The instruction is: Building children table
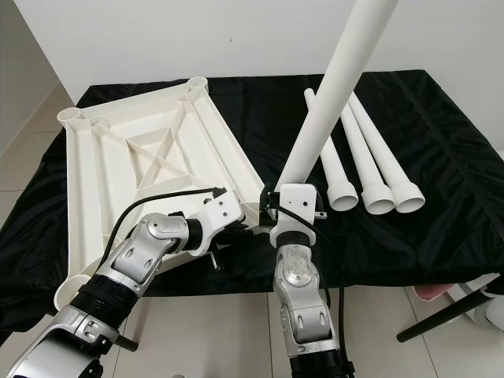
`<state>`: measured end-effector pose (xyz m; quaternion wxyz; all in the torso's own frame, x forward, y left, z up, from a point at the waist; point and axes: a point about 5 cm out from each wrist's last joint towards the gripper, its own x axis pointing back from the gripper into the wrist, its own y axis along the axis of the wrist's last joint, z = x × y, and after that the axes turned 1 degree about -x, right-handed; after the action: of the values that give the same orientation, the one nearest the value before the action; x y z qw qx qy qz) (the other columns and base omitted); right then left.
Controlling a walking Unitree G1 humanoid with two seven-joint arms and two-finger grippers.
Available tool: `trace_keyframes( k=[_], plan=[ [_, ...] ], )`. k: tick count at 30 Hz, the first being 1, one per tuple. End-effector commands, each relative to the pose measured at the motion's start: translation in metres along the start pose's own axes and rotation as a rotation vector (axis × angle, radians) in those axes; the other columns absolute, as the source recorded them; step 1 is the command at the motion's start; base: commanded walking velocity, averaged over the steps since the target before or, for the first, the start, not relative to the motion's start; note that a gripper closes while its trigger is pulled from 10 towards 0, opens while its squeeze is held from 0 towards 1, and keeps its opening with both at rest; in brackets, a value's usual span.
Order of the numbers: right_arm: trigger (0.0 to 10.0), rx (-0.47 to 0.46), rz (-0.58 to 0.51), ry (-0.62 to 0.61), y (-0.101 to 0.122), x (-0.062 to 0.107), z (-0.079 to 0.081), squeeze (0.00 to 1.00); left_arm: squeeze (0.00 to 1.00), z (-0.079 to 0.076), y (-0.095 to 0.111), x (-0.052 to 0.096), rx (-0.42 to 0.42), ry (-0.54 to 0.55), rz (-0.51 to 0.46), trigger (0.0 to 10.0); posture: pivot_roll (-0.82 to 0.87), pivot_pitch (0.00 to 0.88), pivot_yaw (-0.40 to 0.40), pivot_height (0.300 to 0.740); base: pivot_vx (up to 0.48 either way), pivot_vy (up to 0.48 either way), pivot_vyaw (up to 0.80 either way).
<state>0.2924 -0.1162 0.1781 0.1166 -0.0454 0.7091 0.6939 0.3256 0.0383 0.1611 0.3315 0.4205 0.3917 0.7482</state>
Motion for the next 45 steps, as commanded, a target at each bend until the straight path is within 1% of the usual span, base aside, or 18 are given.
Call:
trace_keyframes(
  k=[1, 3, 4, 5, 6, 9, 10, 11, 14, 15, 18, 22, 26, 30, 33, 43, 44, 45],
  plan=[
    [10.0, 0.005, 0.081, 0.007, -0.016, 0.0, -0.007, 1.0, 0.0, 0.009, 0.013, 0.003, -0.042, 0.113, -0.065, 10.0, -0.12, 0.112, 0.076, 0.74, 0.0, 0.0, 0.0],
    [10.0, 0.002, 0.084, 0.017, -0.016, -0.002, -0.008, 1.0, 0.0, 0.008, 0.013, 0.003, -0.042, 0.113, -0.066, 10.0, -0.12, 0.112, 0.076, 0.74, 0.0, 0.0, 0.0],
    [10.0, -0.001, 0.085, 0.062, -0.015, -0.005, -0.008, 0.0, 0.0, 0.008, 0.013, 0.003, -0.043, 0.112, -0.066, 10.0, -0.12, 0.111, 0.076, 0.74, 0.0, 0.0, 0.0],
    [10.0, -0.001, 0.085, 0.062, -0.015, -0.005, -0.008, 0.0, 0.0, 0.008, 0.013, 0.003, -0.043, 0.112, -0.066, 10.0, -0.12, 0.111, 0.076, 0.74, 0.0, 0.0, 0.0],
    [10.0, -0.02, 0.093, 0.114, -0.015, -0.007, -0.009, 0.0, 0.0, 0.007, 0.013, 0.003, -0.042, 0.111, -0.068, 10.0, -0.12, 0.109, 0.076, 0.74, 0.0, 0.0, 0.0],
    [10.0, -0.008, 0.087, 0.157, -0.014, -0.01, -0.01, 0.0, 0.0, 0.007, 0.013, 0.002, -0.042, 0.11, -0.068, 10.0, -0.12, 0.108, 0.073, 0.74, 0.0, 0.0, 0.0],
    [10.0, -0.017, 0.088, 0.189, -0.014, -0.01, -0.01, 0.0, 0.0, 0.007, 0.013, 0.002, -0.043, 0.109, -0.069, 10.0, -0.12, 0.107, 0.072, 0.74, 0.0, 0.0, 0.0],
    [10.0, -0.017, 0.088, 0.189, -0.014, -0.01, -0.01, 0.0, 0.0, 0.007, 0.013, 0.002, -0.043, 0.109, -0.069, 10.0, -0.12, 0.107, 0.072, 0.74, 0.0, 0.0, 0.0],
    [10.0, -0.005, 0.078, 0.281, -0.013, -0.012, -0.012, 0.0, 0.0, 0.006, 0.013, 0.002, -0.043, 0.109, -0.072, 10.0, -0.13, 0.104, 0.07, 0.74, 0.0, 0.0, 0.0],
    [10.0, -0.005, 0.078, 0.281, -0.013, -0.012, -0.012, 0.0, 0.0, 0.006, 0.013, 0.002, -0.043, 0.109, -0.072, 10.0, -0.13, 0.104, 0.07, 0.74, 0.0, 0.0, 0.0],
    [10.0, 0.013, 0.067, 0.344, -0.011, -0.014, -0.016, 0.0, 0.0, 0.006, 0.014, 0.001, -0.043, 0.11, -0.074, 10.0, -0.13, 0.104, 0.07, 0.74, 0.0, 0.0, 0.0],
    [10.0, 0.014, 0.055, 0.396, -0.009, -0.015, -0.018, 0.0, 0.0, 0.005, 0.014, 0.001, -0.043, 0.11, -0.075, 10.0, -0.13, 0.104, 0.069, 0.74, 0.0, 0.0, 0.0],
    [10.0, 0.003, 0.044, 0.507, -0.004, -0.016, -0.021, 0.0, 0.0, 0.005, 0.014, 0.002, -0.042, 0.111, -0.076, 10.0, -0.13, 0.108, 0.071, 0.74, 0.0, 0.0, 0.0],
    [10.0, 0.017, 0.034, 0.551, -0.001, -0.018, -0.024, 0.0, 0.0, 0.005, 0.014, 0.001, -0.042, 0.11, -0.077, 10.0, -0.13, 0.108, 0.071, 0.74, 0.0, 0.0, 0.0],
    [10.0, 0.023, 0.02, 0.611, 0.004, -0.021, -0.031, 0.0, 0.0, 0.006, 0.014, 0.001, -0.041, 0.109, -0.075, 10.0, -0.13, 0.113, 0.073, 0.74, 0.0, 0.0, 0.0],
    [10.0, 0.055, -0.019, 0.697, 0.015, -0.03, -0.04, 0.0, 0.0, 0.006, 0.014, 0.002, -0.043, 0.108, -0.074, 10.0, -0.13, 0.12, 0.078, 0.74, 0.0, 0.0, 0.0],
    [10.0, 0.057, -0.023, 0.714, 0.016, -0.031, -0.041, 0.0, 0.0, 0.006, 0.014, 0.002, -0.042, 0.109, -0.074, 10.0, -0.13, 0.123, 0.079, 0.74, 0.0, 0.0, 0.0],
    [10.0, 0.056, -0.021, 0.76, 0.017, -0.031, -0.043, 0.0, 0.0, 0.006, 0.014, 0.002, -0.042, 0.109, -0.075, 10.0, -0.13, 0.125, 0.08, 0.74, 0.0, 0.0, 0.0]
  ],
)
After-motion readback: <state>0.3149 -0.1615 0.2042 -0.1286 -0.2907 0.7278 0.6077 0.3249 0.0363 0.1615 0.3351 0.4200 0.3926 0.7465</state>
